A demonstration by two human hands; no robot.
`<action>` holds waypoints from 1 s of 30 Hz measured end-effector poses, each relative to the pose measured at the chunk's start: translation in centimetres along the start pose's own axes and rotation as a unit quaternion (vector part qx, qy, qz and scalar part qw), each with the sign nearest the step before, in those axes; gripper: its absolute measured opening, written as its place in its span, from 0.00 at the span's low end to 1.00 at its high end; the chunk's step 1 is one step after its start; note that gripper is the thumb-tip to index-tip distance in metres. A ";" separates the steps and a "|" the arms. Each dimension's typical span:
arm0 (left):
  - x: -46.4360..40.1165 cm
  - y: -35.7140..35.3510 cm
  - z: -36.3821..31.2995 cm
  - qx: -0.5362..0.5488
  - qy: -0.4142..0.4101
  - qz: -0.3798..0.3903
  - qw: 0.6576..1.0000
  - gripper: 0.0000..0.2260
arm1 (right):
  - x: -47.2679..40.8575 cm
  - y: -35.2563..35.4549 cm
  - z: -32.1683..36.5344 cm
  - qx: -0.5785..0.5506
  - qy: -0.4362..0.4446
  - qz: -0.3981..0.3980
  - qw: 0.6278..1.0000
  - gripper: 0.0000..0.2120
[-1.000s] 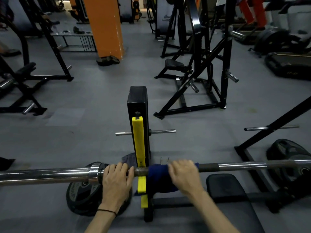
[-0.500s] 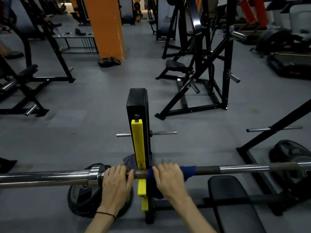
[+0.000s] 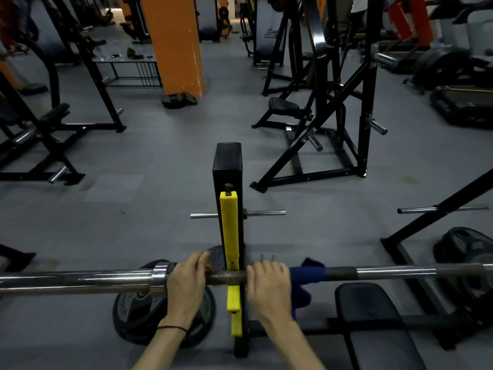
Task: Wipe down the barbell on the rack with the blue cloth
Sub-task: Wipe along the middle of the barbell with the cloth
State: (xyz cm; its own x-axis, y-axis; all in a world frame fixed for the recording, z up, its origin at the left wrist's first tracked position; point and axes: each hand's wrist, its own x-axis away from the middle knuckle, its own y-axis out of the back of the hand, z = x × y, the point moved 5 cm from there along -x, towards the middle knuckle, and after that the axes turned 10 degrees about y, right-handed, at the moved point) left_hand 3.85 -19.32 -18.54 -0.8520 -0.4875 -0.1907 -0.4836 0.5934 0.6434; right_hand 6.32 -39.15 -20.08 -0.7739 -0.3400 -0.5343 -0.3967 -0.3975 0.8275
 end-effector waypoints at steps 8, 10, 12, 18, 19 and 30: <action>1.9 -2.4 -0.6 -0.220 -0.173 0.002 0.960 0.16 | 3.3 4.2 -13.2 0.059 0.005 -0.027 0.998 0.20; 1.6 -2.6 -0.7 -0.240 -0.172 -0.009 0.955 0.17 | 3.7 4.9 -14.7 0.069 -0.052 -0.031 0.996 0.22; 0.9 -2.9 -1.2 -0.260 -0.187 -0.029 0.947 0.19 | 2.9 3.9 -12.0 0.066 -0.088 -0.040 0.993 0.21; -1.0 -3.5 -1.3 -0.345 -0.163 0.073 0.921 0.24 | -0.9 -0.6 2.3 -0.015 0.021 0.007 1.000 0.16; -1.3 -3.4 -1.4 -0.352 -0.152 0.101 0.918 0.22 | -0.9 -0.3 1.6 -0.007 0.042 0.006 0.999 0.15; -2.5 -4.5 -1.7 -0.444 -0.198 0.185 0.854 0.11 | 3.4 5.0 -15.2 0.128 -0.046 -0.044 0.990 0.16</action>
State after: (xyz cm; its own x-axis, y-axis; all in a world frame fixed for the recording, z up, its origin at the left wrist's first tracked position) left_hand 8.49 -21.85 -19.71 -0.9996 -0.0137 0.0242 0.0259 -0.1445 0.9892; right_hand 9.19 -55.23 -20.42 -0.7683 -0.2293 -0.5976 -0.5672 -0.1888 0.8017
